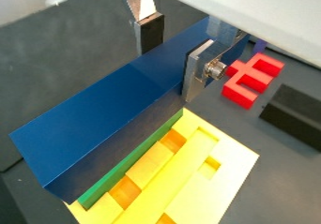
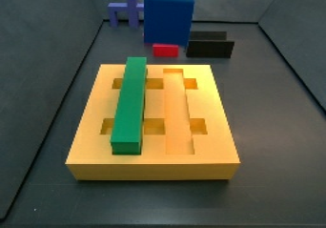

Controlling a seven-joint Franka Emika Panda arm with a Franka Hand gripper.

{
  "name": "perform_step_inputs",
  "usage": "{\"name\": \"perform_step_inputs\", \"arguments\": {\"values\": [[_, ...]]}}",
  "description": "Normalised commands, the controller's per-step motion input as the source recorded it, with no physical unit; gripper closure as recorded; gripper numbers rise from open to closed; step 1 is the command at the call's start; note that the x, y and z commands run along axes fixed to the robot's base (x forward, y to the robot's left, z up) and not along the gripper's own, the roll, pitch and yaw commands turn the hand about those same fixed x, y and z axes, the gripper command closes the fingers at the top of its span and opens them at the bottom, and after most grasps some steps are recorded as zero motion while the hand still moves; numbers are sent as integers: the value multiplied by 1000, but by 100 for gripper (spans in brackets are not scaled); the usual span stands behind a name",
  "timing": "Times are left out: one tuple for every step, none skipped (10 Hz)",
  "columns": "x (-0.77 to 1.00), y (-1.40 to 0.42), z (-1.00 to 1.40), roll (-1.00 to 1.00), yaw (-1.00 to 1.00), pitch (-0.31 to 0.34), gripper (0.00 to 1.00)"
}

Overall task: Pick up the blue object. Move up. Move to above the board. Insert the blue object.
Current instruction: Insert the blue object.

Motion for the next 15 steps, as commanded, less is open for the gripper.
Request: {"name": "perform_step_inputs", "arguments": {"values": [[0,-26,-646,11,0,-20,100],[0,0,-11,6,0,0,100],[0,23,-31,0,0,0,100],[0,29,-89,0,0,0,100],[0,3,-149,0,0,0,100],[0,0,-194,0,0,0,100],[0,0,-197,0,0,0,100],[0,0,-151,0,0,0,100],[0,0,-146,0,0,0,100],[0,0,-174,0,0,0,100],[0,0,-174,0,0,0,100],[0,0,-171,0,0,0,100],[0,0,-169,0,0,0,100],[0,0,-174,0,0,0,100],[0,0,-160,0,0,0,100]]}}
